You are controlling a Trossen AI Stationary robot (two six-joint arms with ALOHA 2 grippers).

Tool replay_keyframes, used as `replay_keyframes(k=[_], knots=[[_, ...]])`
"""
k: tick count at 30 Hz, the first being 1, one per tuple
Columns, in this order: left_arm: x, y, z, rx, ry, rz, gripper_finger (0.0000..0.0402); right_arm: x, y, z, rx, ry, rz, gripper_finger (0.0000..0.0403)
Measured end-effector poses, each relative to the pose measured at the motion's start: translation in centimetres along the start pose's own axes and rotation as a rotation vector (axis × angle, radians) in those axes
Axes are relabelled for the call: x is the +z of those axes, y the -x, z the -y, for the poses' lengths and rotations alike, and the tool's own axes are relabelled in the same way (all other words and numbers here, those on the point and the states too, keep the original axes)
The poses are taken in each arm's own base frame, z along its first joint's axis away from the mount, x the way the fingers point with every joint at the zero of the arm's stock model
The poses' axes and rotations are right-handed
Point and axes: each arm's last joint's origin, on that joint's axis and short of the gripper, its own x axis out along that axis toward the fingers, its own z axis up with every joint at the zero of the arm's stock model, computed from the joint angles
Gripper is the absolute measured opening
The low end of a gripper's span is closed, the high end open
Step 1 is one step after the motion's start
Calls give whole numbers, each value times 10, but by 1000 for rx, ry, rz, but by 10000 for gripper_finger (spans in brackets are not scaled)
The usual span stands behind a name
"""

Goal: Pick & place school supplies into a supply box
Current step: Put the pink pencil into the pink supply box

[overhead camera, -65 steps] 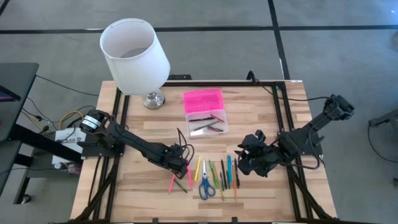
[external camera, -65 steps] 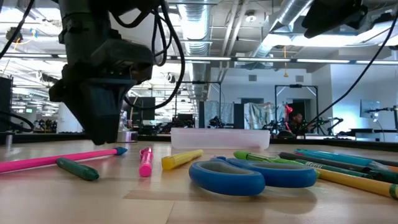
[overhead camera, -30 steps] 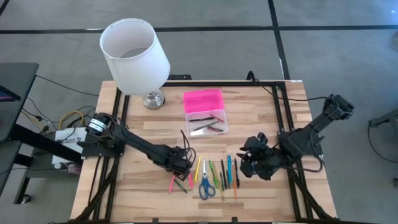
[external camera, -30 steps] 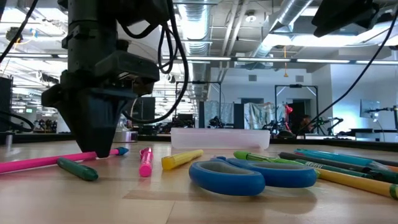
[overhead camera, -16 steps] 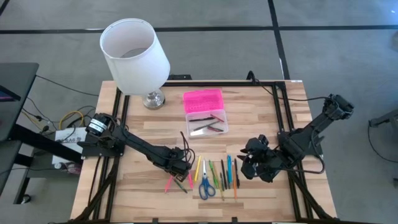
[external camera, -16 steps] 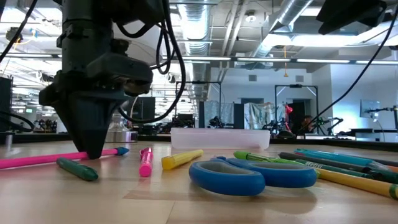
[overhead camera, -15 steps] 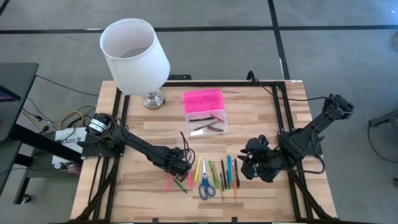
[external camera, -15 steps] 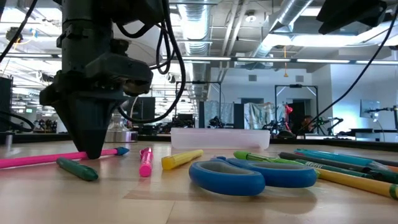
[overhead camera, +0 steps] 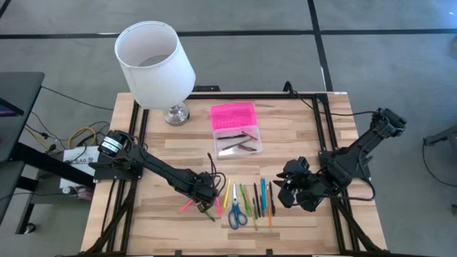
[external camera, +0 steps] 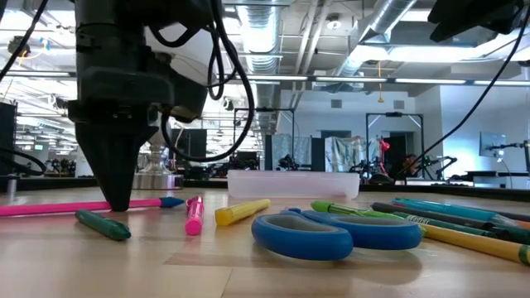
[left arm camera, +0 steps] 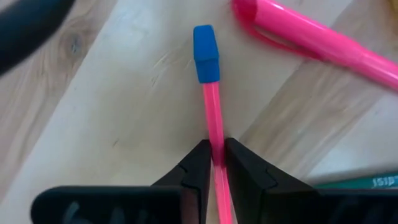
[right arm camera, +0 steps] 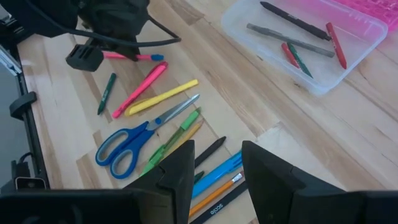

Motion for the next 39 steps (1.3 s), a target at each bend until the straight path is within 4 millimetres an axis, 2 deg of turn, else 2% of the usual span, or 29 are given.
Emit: replay_keyframes(k=[10, 24, 30, 39], knots=[[3, 0, -3, 53, -262, 50, 41, 0, 0, 0, 0, 2, 0, 125], [29, -1, -22, 90, -313, 61, 41, 1, 0, -3, 23, -19, 10, 125], [30, -2, -22, 62, -453, 37, 41, 2, 0, -4, 35, -43, 14, 125], [31, -3, -20, 31, -530, 47, 41, 0, 0, -6, 47, -43, 16, 125]])
